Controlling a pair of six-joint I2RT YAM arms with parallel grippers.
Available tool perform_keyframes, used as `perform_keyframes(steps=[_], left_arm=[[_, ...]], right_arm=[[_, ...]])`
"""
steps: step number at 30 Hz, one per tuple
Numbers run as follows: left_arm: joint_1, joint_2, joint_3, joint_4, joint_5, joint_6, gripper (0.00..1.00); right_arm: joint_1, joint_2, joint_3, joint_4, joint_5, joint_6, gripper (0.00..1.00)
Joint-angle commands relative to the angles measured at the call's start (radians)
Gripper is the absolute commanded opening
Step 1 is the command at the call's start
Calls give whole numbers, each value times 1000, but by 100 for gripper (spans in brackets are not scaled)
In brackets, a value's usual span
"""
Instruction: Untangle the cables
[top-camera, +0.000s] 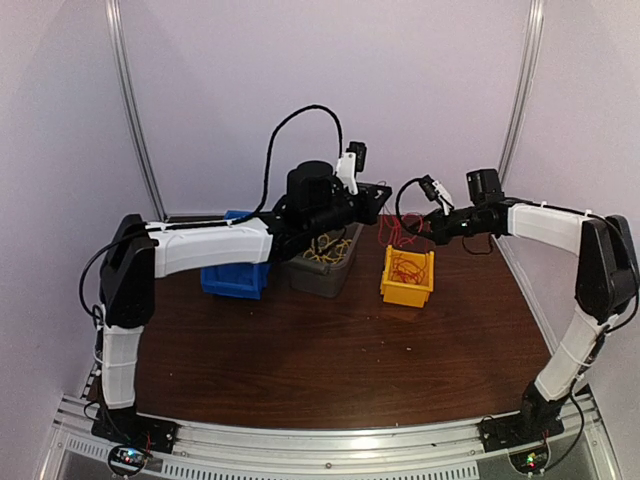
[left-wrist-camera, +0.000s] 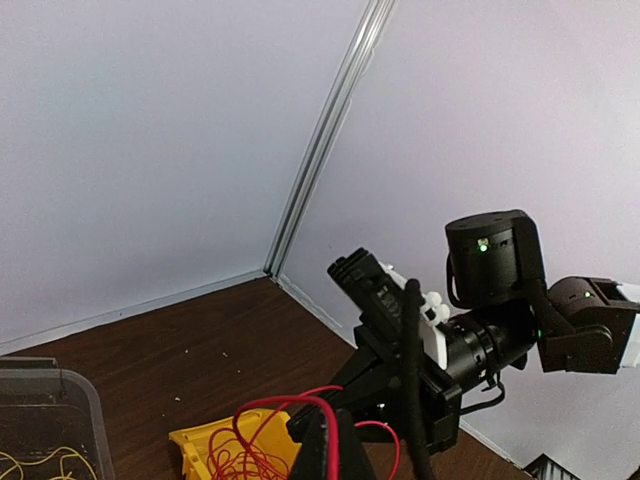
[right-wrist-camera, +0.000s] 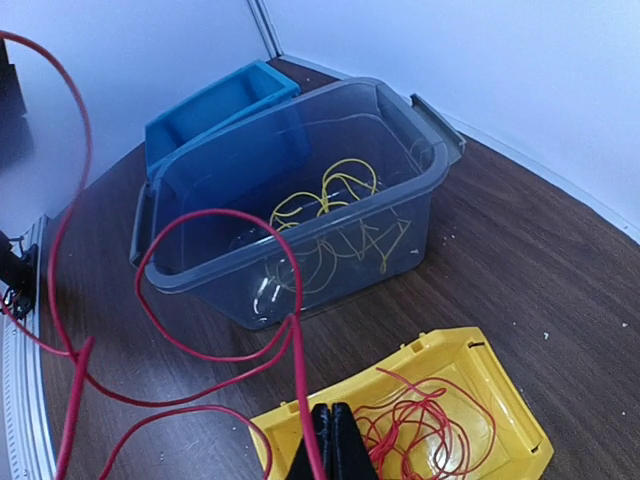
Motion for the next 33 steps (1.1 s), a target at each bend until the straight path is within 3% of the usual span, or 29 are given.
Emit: perform_keyframes(steps=[1, 15, 21, 28, 33], left_arm=[[16, 83, 85, 2, -3, -11, 0], [21, 221, 176, 27, -67, -104, 0], [21, 222, 167, 75, -31, -123, 0], [20, 224, 235, 159, 79, -148, 0], [18, 235, 284, 148, 96, -158, 0]], right_arm=[[5, 90, 44, 30, 129, 46, 0], [30, 276, 83, -19, 148, 166, 2], [25, 200, 73, -100, 160, 132, 18], [2, 62, 19, -170, 175, 91, 55], [-46, -28, -6, -238, 155, 34, 60]])
